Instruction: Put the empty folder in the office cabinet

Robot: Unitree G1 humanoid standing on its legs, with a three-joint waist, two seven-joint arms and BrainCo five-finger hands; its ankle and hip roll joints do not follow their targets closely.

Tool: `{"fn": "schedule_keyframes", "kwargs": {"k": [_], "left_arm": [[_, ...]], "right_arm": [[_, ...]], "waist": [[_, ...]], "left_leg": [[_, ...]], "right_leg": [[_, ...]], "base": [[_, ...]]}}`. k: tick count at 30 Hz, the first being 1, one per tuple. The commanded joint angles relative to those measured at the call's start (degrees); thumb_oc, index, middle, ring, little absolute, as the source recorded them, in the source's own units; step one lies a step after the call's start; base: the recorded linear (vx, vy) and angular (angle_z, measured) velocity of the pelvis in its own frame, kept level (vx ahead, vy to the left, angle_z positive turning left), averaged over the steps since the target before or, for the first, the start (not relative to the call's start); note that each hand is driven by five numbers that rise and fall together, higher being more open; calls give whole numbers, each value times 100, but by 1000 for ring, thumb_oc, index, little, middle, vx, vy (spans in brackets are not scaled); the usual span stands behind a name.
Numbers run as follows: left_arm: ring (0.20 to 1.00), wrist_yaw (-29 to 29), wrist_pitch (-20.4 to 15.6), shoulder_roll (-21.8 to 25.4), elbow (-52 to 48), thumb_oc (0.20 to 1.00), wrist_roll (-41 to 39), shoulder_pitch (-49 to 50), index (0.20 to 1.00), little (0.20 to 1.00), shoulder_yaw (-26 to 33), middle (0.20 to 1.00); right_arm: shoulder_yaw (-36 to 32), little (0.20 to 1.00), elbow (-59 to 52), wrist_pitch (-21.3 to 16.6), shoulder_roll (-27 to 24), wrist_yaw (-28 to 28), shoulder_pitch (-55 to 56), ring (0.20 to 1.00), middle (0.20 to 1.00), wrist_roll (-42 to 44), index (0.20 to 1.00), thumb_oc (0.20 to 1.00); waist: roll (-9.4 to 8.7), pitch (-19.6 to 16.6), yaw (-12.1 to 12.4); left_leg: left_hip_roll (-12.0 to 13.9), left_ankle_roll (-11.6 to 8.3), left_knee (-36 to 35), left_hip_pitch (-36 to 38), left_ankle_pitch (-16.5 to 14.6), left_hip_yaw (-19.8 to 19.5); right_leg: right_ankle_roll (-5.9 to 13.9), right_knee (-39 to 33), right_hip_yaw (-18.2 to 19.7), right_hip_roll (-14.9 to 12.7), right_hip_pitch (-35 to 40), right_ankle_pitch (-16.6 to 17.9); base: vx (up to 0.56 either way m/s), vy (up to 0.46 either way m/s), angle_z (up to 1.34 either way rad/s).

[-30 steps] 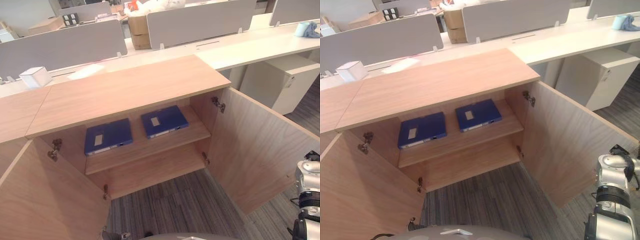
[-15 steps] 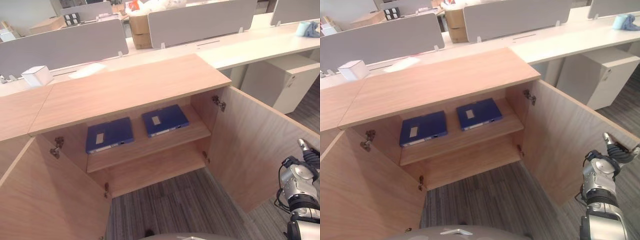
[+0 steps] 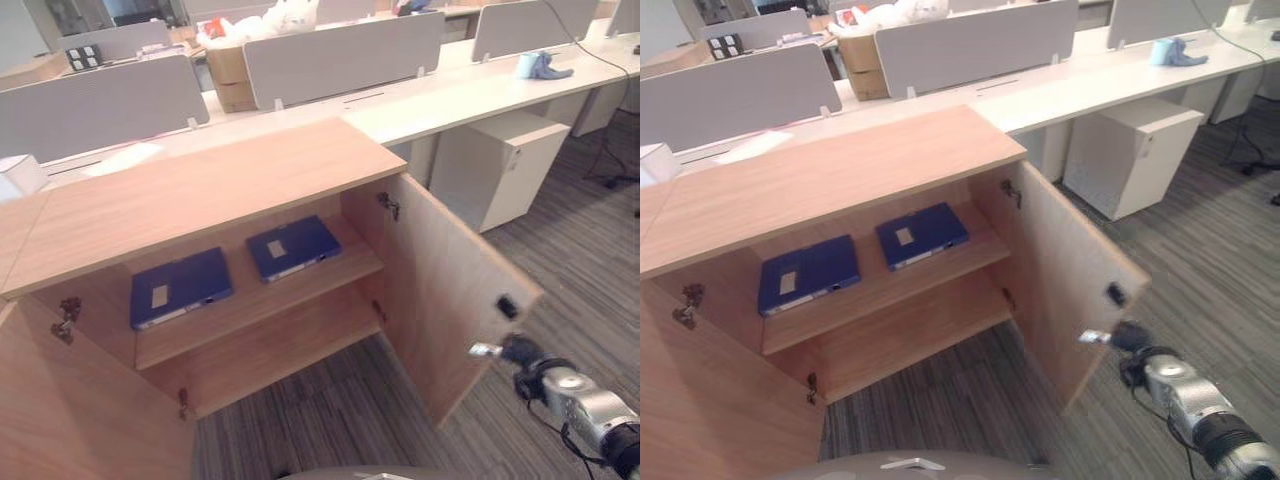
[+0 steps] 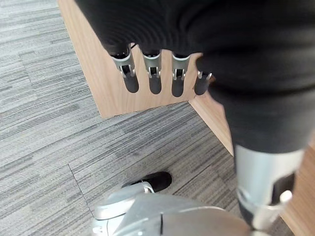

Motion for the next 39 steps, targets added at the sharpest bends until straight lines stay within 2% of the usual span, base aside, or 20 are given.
{"fn": "schedule_keyframes", "kwargs": {"k": [1,11,15,17,21,22,23,24,25,26,27,28,32,36,39], "left_arm": [[1000,-126,-208,320,-25,1000,171,-550,1000,1000,-279,1000],[1000,-144,-253,378,289,1000,100,-522,1000,1000,78,1000],[1000,-142,-256,351,471,1000,-3,-494,1000,1000,216,1000],[1000,-149,-268,355,564,1000,-96,-516,1000,1000,303,1000],[1000,-129,-277,340,590,1000,-264,-498,1000,1000,435,1000],[1000,-88,-280,365,594,1000,-379,-490,1000,1000,513,1000],[1000,-46,-289,384,594,1000,-444,-497,1000,1000,522,1000],[1000,32,-288,428,602,1000,-585,-526,1000,1000,576,1000],[1000,116,-285,476,608,1000,-678,-553,1000,1000,629,1000],[1000,172,-283,516,636,1000,-686,-570,1000,1000,650,1000],[1000,172,-283,517,637,1000,-686,-574,1000,1000,650,1000],[1000,311,-250,603,745,1000,-740,-617,1000,1000,777,1000],[1000,519,-149,799,1046,1000,-756,-565,1000,1000,1131,1000],[1000,579,-68,1034,1219,1000,-710,-452,1000,1000,1403,1000],[1000,518,-29,1175,1247,1000,-629,-267,1000,1000,1580,1000]], "right_arm": [[652,1000,-651,-155,1692,1708,-1162,1000,1000,85,1000,1000],[589,1000,-616,-271,1545,1787,-831,1000,1000,205,1000,1000],[453,1000,-352,-372,1630,1656,-807,1000,1000,201,1000,1000],[347,1000,-127,-388,1754,1592,-756,1000,1000,196,1000,1000],[62,1000,552,-407,2022,1436,-489,1000,1000,88,1000,1000],[-232,1000,1547,-530,2285,1119,-371,1000,1000,-184,1000,1000],[-333,1000,2028,-612,2460,997,-402,1000,1000,-439,1000,1000],[-764,1000,3226,-682,2811,528,-422,1000,1000,-849,1000,1000],[-1051,1000,3936,-717,3019,274,-493,1000,1000,-1087,1000,1000],[-1277,1000,4524,-702,3193,125,-583,1000,1000,-1282,1000,1000],[-1280,1000,4530,-705,3196,126,-588,1000,1000,-1283,1000,1000],[-1916,1000,5615,-684,3437,-302,-765,1000,1000,-1554,1000,1000],[-3073,1000,6825,-633,3293,-884,-877,1000,1000,-1777,1000,1000],[-3846,1000,7211,-554,2922,-1057,-723,1000,1000,-1544,1000,1000],[-4223,1000,7375,-495,2734,-1087,-537,1000,1000,-1508,1000,1000]], "waist": [[-367,278,741],[-327,437,963],[-333,516,1035],[-380,545,1074],[-419,525,1103],[-459,521,1136],[-478,507,1144],[-498,495,1148],[-515,502,1139],[-527,494,1136],[-531,481,1131],[-548,442,1109],[-478,288,1002],[-276,168,769],[-110,42,669]], "left_leg": [[-486,-380,-12,-298,147,67],[-304,-554,-12,-514,460,-159],[-270,-610,-12,-562,544,-244],[-331,-626,4,-604,555,-373],[-369,-567,62,-625,540,-274],[-392,-520,121,-564,474,-226],[-405,-476,173,-563,420,-196],[-403,-391,272,-523,278,-91],[-385,-328,386,-463,123,-3],[-379,-292,466,-424,9,38],[-383,-288,471,-449,16,31],[-385,-242,653,-289,-252,54],[-313,-272,885,217,-513,-12],[-97,-374,889,591,-425,-4],[-16,-446,507,828,-470,127]], "right_leg": [[-422,464,-324,59,197,-973],[-516,283,-486,274,293,-1028],[-519,286,-485,293,269,-1025],[-511,317,-492,255,227,-1001],[-491,307,-568,221,206,-953],[-486,266,-597,198,227,-931],[-484,255,-639,179,181,-896],[-477,238,-720,151,82,-863],[-475,227,-784,125,28,-847],[-475,227,-839,107,-33,-829],[-473,226,-846,104,-52,-821],[-463,204,-990,59,-171,-757],[-437,177,-1257,11,-274,-684],[-417,311,-1546,-113,-471,-613],[-384,399,-1716,-210,-505,-546]], "base": [[-9,-49,33],[-29,-83,44],[-30,-53,-2],[-18,-35,-12],[2,-30,4],[-17,-24,22],[-77,-37,32],[-138,-36,16],[-152,-44,6],[-95,-28,8],[-110,-15,45],[-95,-1,70],[-43,59,63],[-59,167,83],[-23,218,80]]}}
